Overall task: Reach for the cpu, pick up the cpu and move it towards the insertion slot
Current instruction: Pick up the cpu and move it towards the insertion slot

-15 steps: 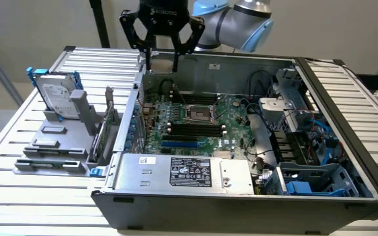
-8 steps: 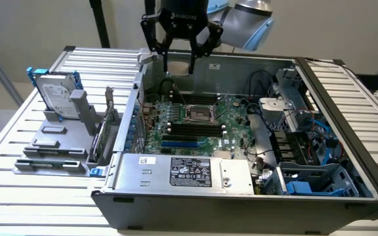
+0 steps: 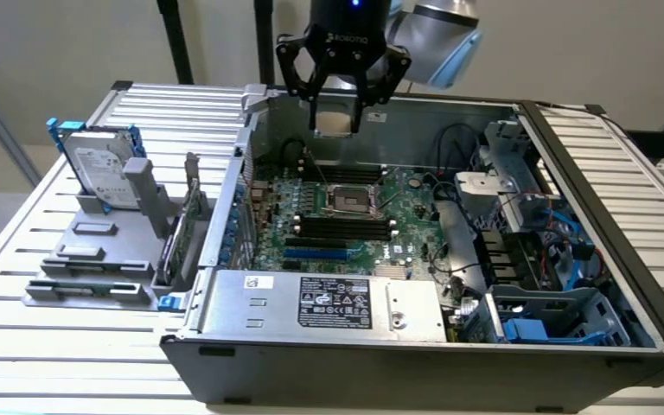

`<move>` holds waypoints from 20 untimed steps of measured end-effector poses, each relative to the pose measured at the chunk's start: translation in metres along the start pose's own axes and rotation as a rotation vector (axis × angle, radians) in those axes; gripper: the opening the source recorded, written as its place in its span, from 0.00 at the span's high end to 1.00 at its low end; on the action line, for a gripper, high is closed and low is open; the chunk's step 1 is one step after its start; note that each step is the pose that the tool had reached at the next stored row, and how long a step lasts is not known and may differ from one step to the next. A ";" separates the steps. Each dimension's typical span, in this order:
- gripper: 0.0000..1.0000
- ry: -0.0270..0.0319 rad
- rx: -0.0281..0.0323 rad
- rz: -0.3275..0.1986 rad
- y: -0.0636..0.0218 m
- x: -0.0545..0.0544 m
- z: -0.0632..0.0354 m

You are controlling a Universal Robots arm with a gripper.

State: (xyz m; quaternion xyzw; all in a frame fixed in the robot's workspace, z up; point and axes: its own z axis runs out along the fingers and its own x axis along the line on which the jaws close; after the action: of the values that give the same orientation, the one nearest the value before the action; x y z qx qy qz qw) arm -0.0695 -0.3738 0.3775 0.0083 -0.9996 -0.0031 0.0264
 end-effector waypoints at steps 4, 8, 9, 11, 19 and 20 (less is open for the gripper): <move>0.45 -0.0007 -0.0001 0.000 0.0093 -0.006 0.0058; 0.45 -0.0028 0.0001 0.000 0.0184 -0.011 0.0105; 0.45 -0.0038 -0.0001 0.000 0.0202 -0.013 0.0116; 0.45 -0.0061 0.0001 0.000 0.0239 -0.015 0.0135; 0.45 -0.0238 -0.0025 0.000 0.0314 -0.024 0.0186; 0.45 -0.0260 -0.0026 -0.001 0.0322 -0.025 0.0192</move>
State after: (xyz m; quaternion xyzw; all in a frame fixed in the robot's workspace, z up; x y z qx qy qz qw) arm -0.0456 -0.3411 0.3572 0.0086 -0.9999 -0.0045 0.0134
